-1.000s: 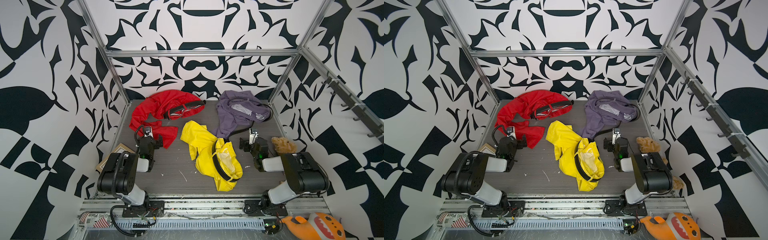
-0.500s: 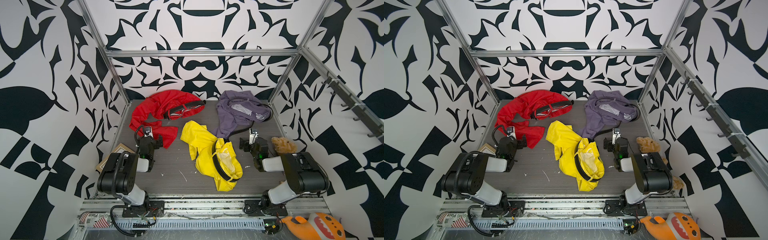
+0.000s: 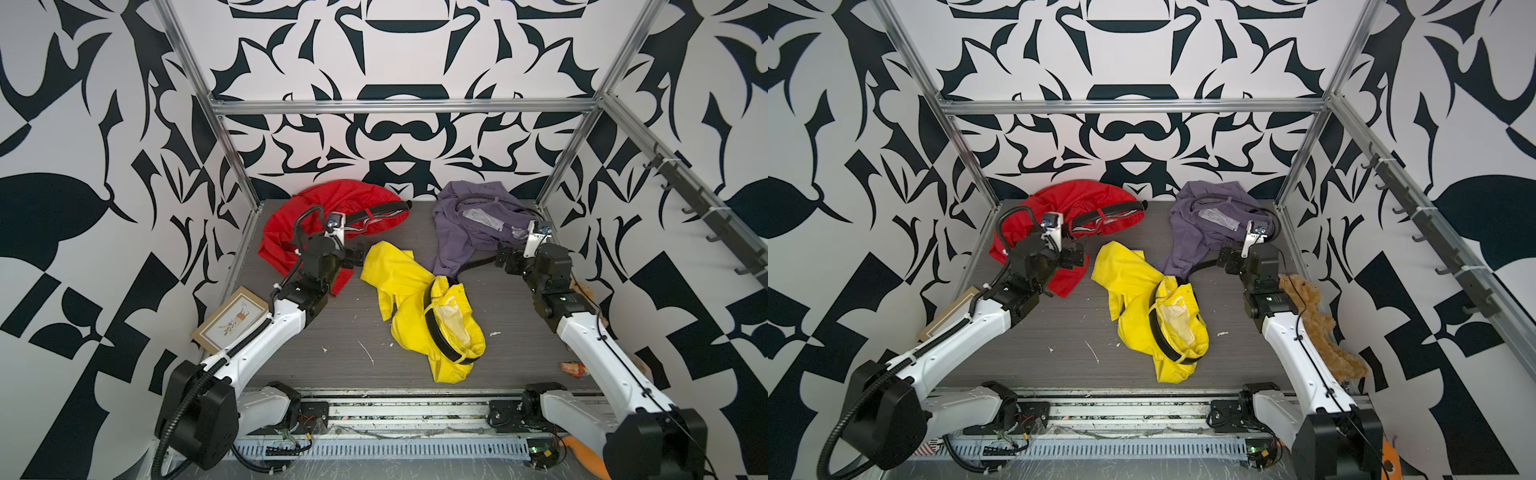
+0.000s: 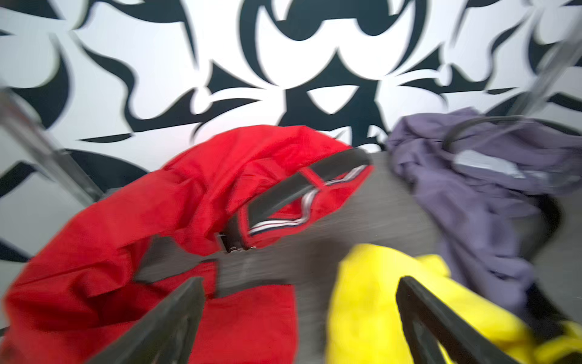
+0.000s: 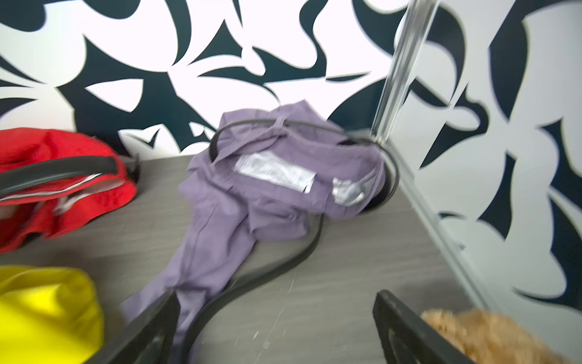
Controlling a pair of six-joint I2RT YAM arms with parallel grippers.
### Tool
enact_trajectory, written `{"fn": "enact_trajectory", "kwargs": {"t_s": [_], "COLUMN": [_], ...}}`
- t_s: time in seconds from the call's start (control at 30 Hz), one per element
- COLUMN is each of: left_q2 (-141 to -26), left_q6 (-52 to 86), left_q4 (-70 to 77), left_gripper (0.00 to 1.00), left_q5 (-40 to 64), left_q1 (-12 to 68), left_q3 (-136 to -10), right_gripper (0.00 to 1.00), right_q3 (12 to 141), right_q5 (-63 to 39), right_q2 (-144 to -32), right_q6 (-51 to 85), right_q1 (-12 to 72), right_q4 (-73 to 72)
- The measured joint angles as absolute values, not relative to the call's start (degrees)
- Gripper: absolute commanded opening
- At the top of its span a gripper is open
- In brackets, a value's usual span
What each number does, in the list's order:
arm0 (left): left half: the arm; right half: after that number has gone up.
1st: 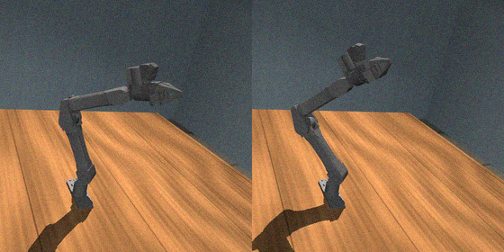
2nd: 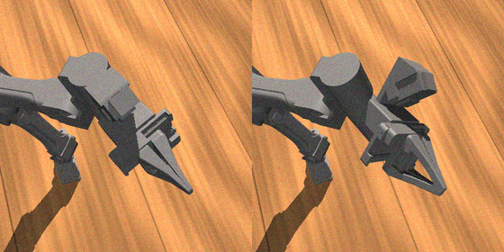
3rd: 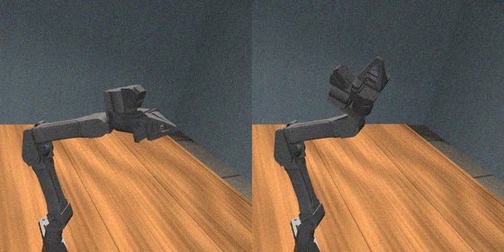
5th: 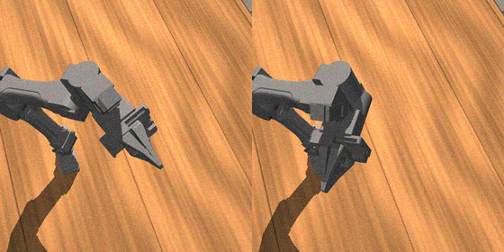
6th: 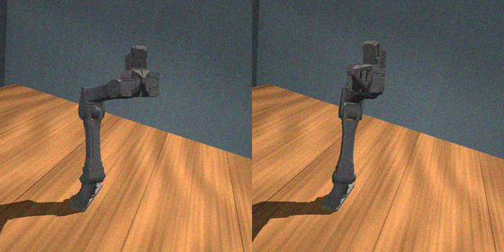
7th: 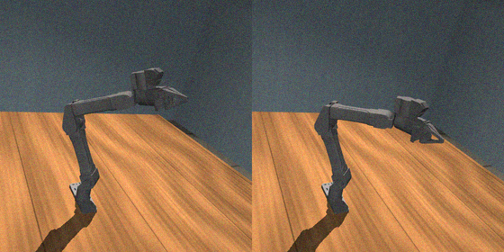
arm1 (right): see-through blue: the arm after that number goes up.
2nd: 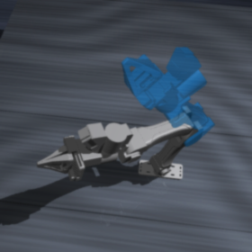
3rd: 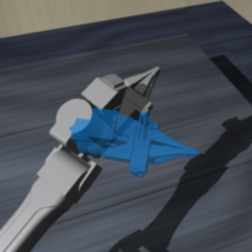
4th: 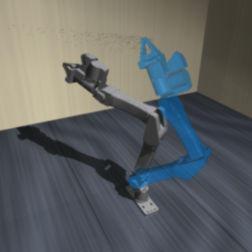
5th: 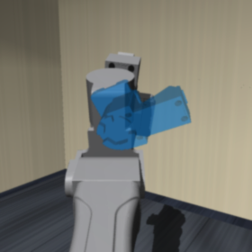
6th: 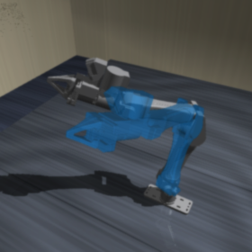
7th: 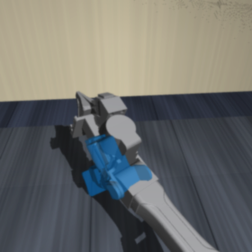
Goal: Remove the belt from the trousers
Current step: Adjust the trousers at the center of the board.
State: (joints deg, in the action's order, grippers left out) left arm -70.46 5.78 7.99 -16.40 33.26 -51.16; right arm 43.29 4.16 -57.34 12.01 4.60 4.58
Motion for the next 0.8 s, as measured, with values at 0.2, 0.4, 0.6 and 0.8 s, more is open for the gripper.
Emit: {"fn": "enact_trajectory", "kwargs": {"t_s": [0.2,0.4,0.6,0.8], "left_q2": [-85.0,-98.1,-102.2,-99.7], "left_q6": [15.0,22.4,27.7,29.0], "left_q4": [-9.5,-19.8,-26.5,-24.7], "left_gripper": [0.99,0.99,0.71,0.32], "left_q5": [-11.9,-6.8,-8.3,-9.4], "left_q1": [54.4,60.4,59.4,54.3], "left_q3": [-68.3,-73.3,-72.6,-66.0], "right_gripper": [0.99,0.99,0.98,0.95], "right_q3": [41.4,38.5,35.4,34.0], "right_q5": [-3.3,-4.9,-4.1,-4.5], "right_q2": [-53.5,-51.7,-54.9,-65.6], "right_q6": [20.7,27.1,31.9,33.9], "right_q1": [7.5,14.7,21.8,24.6], "right_q4": [23.8,33.3,31.8,24.0]}}
